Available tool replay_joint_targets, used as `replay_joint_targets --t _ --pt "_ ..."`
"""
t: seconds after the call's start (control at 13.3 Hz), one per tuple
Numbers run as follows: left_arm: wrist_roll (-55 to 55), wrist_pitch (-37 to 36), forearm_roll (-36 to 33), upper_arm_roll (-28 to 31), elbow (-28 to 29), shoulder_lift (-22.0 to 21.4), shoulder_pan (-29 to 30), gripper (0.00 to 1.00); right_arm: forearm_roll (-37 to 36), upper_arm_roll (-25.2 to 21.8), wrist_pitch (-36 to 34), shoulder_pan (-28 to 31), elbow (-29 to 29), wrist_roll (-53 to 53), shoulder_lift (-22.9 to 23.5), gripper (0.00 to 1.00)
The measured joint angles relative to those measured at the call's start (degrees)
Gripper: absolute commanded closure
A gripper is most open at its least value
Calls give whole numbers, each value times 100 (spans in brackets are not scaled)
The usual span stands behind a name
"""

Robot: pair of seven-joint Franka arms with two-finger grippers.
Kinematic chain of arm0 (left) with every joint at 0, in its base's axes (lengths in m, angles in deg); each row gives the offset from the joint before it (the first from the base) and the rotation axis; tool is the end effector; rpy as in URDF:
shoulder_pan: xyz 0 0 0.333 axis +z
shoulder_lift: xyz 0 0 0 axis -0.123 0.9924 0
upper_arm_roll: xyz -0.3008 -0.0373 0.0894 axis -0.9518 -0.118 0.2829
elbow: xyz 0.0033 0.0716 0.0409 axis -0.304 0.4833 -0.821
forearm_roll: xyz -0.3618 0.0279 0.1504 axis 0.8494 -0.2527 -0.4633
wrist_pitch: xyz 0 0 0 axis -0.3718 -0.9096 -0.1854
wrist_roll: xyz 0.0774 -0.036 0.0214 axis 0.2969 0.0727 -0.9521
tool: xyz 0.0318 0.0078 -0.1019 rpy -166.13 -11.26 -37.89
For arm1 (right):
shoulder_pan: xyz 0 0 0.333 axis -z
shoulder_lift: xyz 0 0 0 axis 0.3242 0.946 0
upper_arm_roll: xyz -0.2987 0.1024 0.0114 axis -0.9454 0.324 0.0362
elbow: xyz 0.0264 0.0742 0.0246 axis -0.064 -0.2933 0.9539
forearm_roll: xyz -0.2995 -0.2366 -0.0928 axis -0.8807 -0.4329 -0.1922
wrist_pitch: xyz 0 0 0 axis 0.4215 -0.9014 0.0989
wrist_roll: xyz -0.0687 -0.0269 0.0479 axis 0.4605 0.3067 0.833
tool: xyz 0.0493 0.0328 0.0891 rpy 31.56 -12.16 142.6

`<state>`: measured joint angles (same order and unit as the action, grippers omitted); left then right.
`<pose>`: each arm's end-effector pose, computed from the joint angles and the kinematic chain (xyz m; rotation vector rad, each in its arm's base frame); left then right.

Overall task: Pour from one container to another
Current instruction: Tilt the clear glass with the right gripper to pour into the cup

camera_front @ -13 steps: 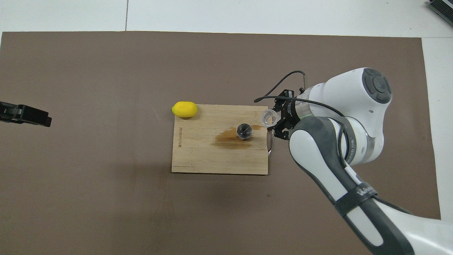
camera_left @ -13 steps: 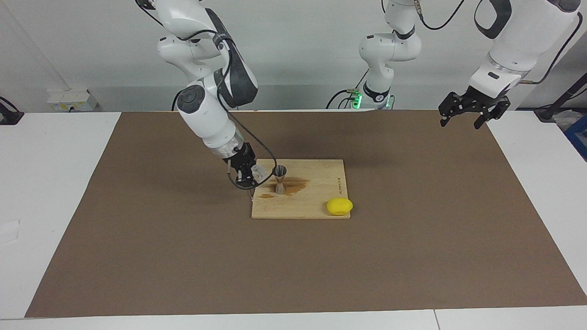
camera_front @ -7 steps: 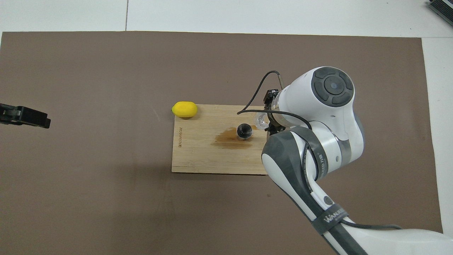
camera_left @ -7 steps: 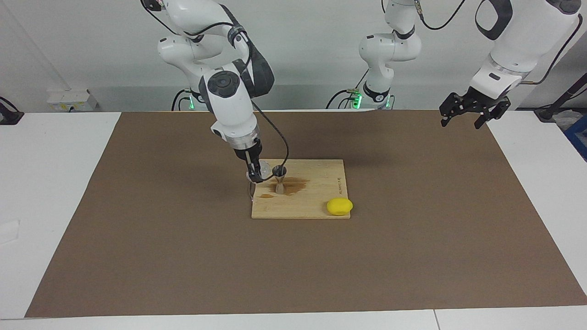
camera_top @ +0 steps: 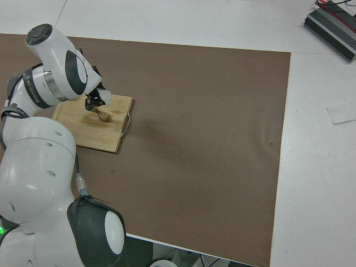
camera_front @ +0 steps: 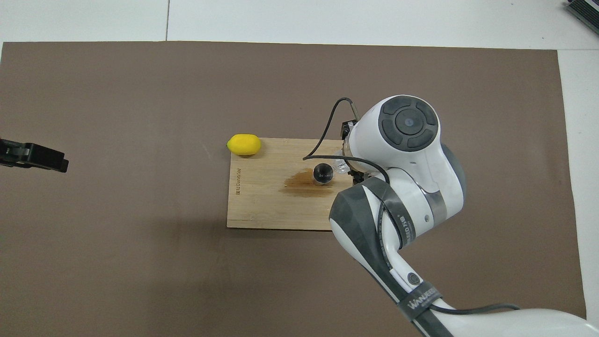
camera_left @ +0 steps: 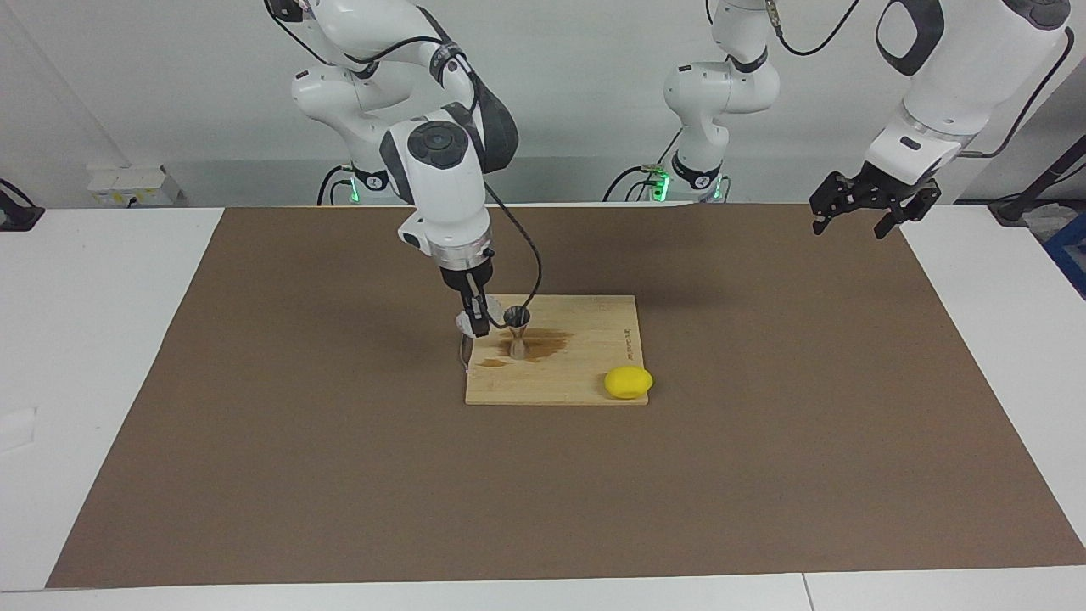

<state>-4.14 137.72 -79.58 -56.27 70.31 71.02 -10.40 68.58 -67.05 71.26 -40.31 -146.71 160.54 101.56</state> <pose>0.5394 -0.0071 0.6092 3.1192 -0.2600 -0.0571 0.5673 0.2820 0.4414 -2.4432 1.8934 -0.0522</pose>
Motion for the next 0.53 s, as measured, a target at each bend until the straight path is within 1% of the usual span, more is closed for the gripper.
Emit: replay_joint_targets --t 0.3,0.53 --pt "0 -15 -2 23 1 -31 9 0 -305 -2 -15 -139 -10 0 7 75" --pt "0 -22 -2 22 2 -37 9 0 -696 -1 -15 -277 -23 0 7 75"
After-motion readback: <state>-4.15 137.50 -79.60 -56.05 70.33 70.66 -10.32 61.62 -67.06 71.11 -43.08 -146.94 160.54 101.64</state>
